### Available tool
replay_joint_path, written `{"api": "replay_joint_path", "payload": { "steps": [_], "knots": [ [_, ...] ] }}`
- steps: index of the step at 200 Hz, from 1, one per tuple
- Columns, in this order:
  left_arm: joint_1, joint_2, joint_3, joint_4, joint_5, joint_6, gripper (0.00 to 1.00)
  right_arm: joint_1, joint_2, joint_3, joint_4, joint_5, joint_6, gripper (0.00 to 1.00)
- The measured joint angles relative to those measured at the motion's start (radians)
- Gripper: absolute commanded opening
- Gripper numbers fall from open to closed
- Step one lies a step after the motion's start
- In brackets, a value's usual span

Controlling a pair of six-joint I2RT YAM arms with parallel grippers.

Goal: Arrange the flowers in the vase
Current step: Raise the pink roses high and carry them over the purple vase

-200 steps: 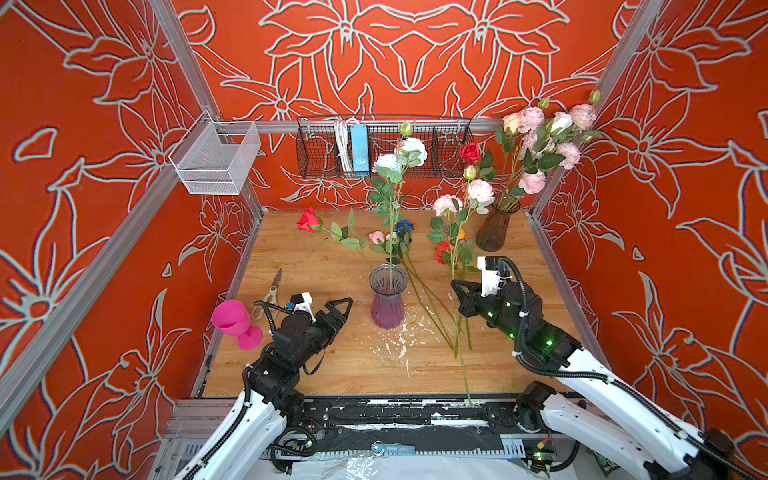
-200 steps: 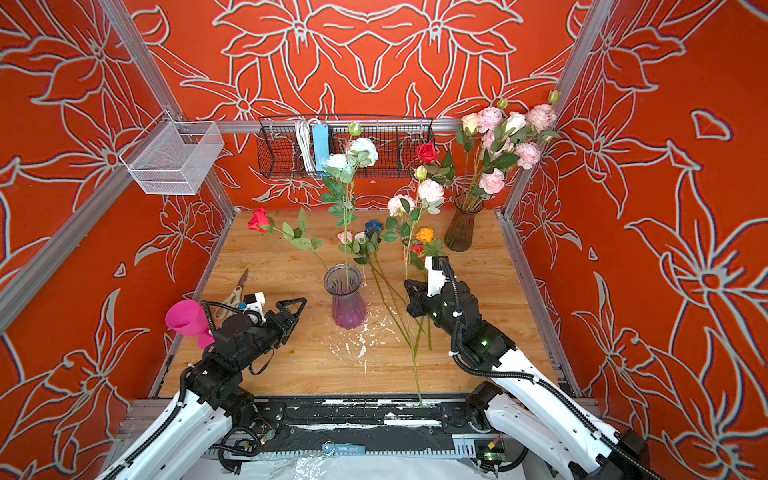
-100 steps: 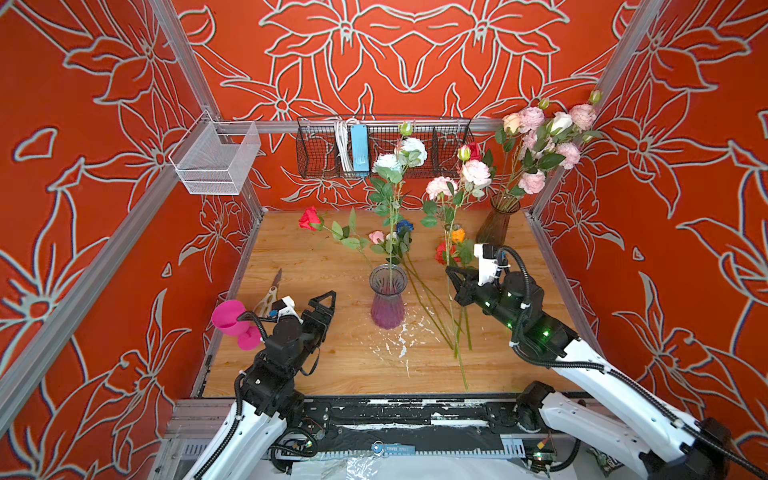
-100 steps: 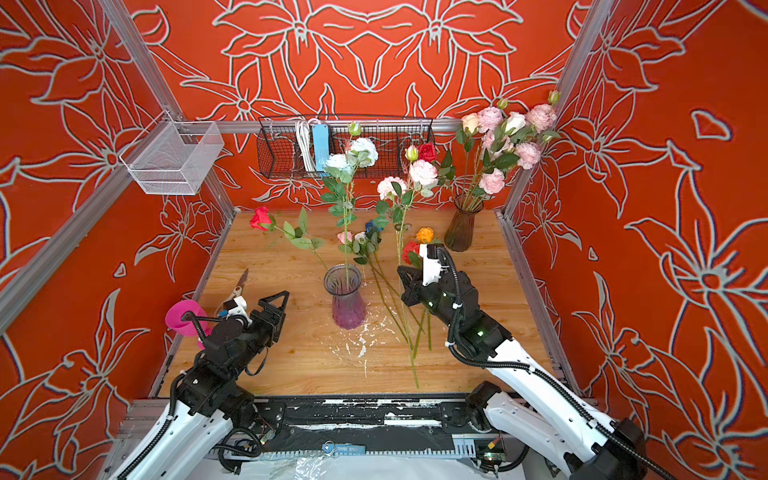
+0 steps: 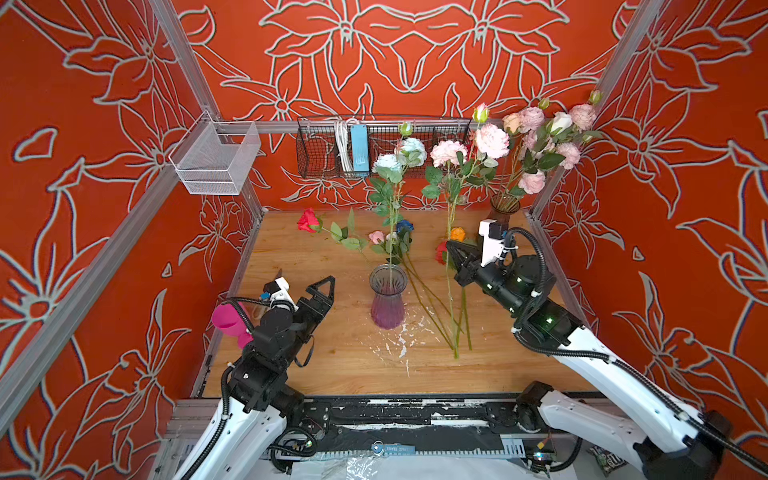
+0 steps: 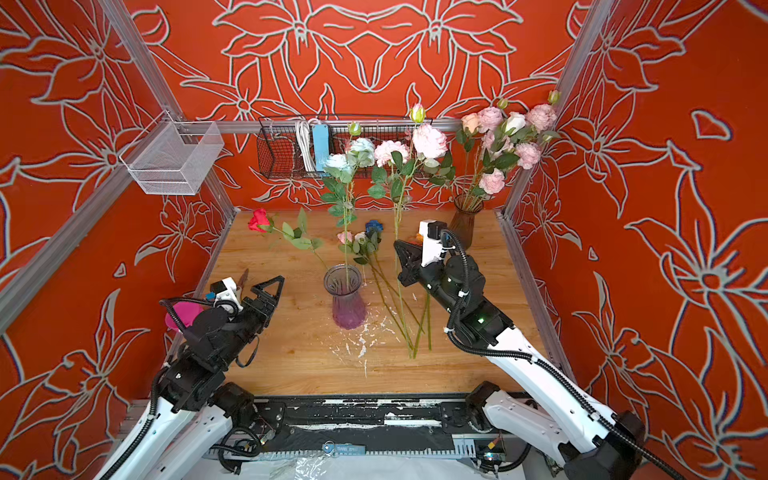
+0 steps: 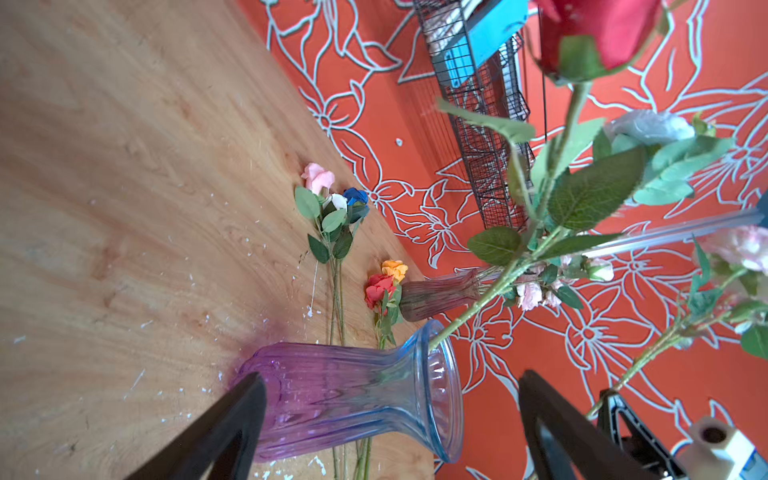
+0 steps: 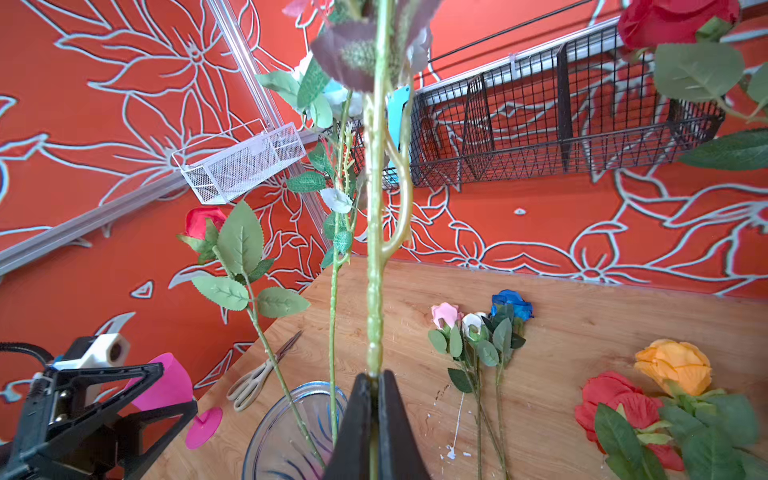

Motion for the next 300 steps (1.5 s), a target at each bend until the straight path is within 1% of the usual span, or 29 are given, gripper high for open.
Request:
{"api": "replay_joint_path", "payload": {
  "steps": [32,64,98,147,174,214,258,300],
  "knots": [
    [0.0,0.033,0.008,-0.04,-0.001,0.068,0.95,0.0,0.014,0.001,0.018,0.0,-0.011,0.0],
    [0.0,0.034,-0.021,-0.049,0.0,0.087,0.96,0.0,0.036,0.021,0.045,0.0,-0.029,0.0],
    [0.0,0.003,-0.099,-0.054,0.0,0.084,0.96,0.0,0.092,0.099,0.091,0.001,-0.049,0.0],
    [0.0,-0.083,-0.097,-0.104,-0.018,0.095,0.96,0.002,0.166,0.243,0.166,0.0,-0.062,0.0],
    [0.0,-0.131,-0.097,-0.117,-0.032,0.101,0.97,0.015,0.218,0.313,0.22,0.0,-0.061,0.0],
    [0.0,-0.146,-0.1,-0.117,-0.031,0.101,0.97,0.039,0.311,0.418,0.286,0.0,-0.059,0.0],
    [0.0,-0.164,-0.179,-0.075,-0.022,0.091,0.98,0.068,0.419,0.507,0.396,0.0,-0.055,0.0],
    [0.0,-0.15,-0.185,-0.063,0.005,0.093,1.0,0.104,0.52,0.519,0.451,0.0,-0.039,0.0]
  ]
}}
